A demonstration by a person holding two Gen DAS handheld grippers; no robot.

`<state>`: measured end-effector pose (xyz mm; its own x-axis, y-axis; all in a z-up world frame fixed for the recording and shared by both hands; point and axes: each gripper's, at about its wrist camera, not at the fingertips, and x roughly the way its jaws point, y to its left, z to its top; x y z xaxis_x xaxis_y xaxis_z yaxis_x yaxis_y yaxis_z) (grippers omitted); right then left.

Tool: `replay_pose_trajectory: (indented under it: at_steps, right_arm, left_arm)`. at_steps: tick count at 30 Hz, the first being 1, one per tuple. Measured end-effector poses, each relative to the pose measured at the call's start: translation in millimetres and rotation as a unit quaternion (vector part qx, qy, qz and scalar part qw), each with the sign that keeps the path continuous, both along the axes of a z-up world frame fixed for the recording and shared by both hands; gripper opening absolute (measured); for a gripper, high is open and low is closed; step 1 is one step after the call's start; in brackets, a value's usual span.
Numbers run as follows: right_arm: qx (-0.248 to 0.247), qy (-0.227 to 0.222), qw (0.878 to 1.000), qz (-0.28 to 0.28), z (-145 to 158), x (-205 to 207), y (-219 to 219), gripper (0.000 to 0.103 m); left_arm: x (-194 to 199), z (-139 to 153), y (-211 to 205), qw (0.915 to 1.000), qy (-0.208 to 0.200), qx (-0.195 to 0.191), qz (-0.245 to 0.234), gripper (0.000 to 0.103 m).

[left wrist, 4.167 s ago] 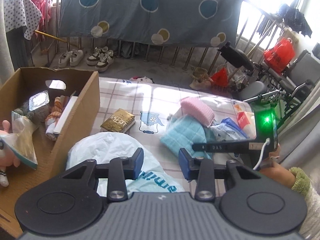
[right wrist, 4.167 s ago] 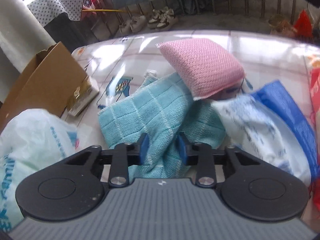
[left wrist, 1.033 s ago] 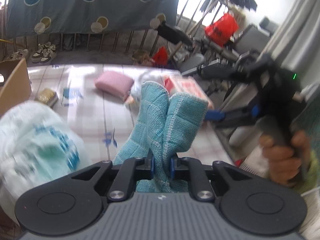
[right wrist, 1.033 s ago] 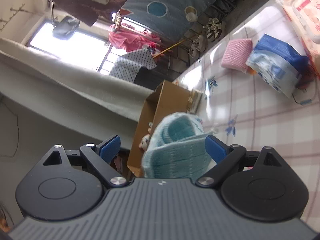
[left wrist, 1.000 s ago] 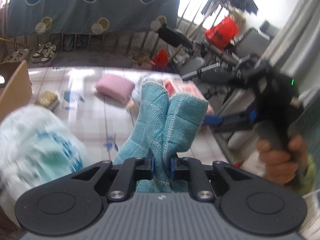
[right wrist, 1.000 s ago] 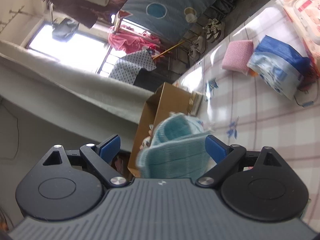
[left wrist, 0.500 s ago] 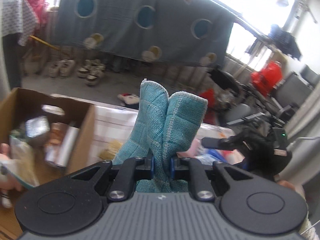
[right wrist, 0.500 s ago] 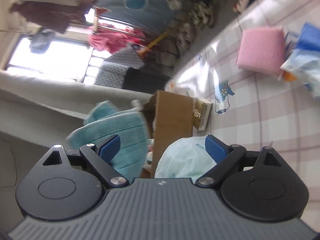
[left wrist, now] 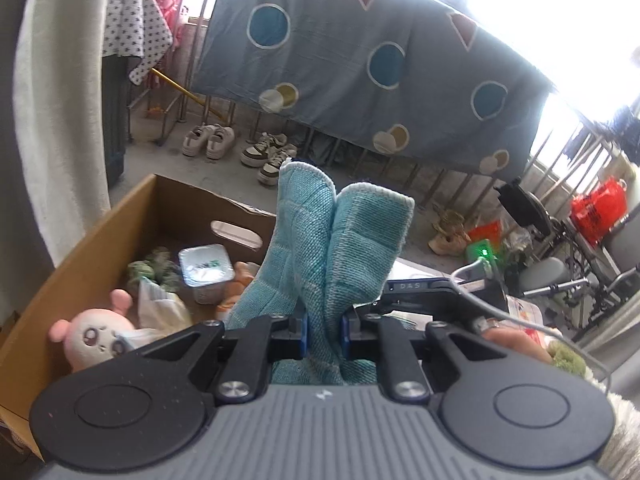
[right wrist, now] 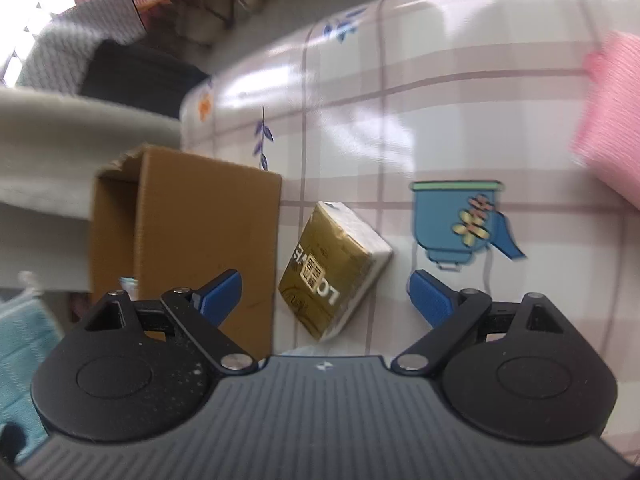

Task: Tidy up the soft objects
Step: 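Carry the towel toward the box with the left tool while the right tool grasps the gold juice box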

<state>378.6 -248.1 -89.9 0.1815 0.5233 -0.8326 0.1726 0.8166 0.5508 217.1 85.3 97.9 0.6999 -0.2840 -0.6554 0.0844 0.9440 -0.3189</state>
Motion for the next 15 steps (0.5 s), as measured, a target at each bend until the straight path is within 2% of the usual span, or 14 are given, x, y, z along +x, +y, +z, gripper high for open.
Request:
replay_pose_trajectory:
  at_steps: [6, 11, 14, 15]
  right_arm:
    - [-0.049, 0.01, 0.999, 0.012, -1.1, 15.2, 25.9, 0.091]
    - [-0.087, -0.006, 0.996, 0.027, -1.9, 17.5, 40.4, 0.08]
    - [-0.101, -0.017, 0.994, 0.035, -0.1, 15.6, 43.8, 0.056]
    - [-0.098, -0.017, 0.994, 0.035, -1.8, 14.9, 43.4, 0.041]
  left_arm:
    - [-2.4, -6.3, 30.4, 0.9997, -0.005, -0.021, 0.01, 0.016]
    - [-6.0, -15.8, 48.3, 0.9996, 0.002, -0.026, 0.013, 0.016]
    - [-7.7, -23.0, 55.8, 0.9996, 0.015, -0.015, 0.017, 0.016]
    - [-7.2, -26.1, 57.6, 0.9996, 0.021, -0.012, 0.017, 0.016]
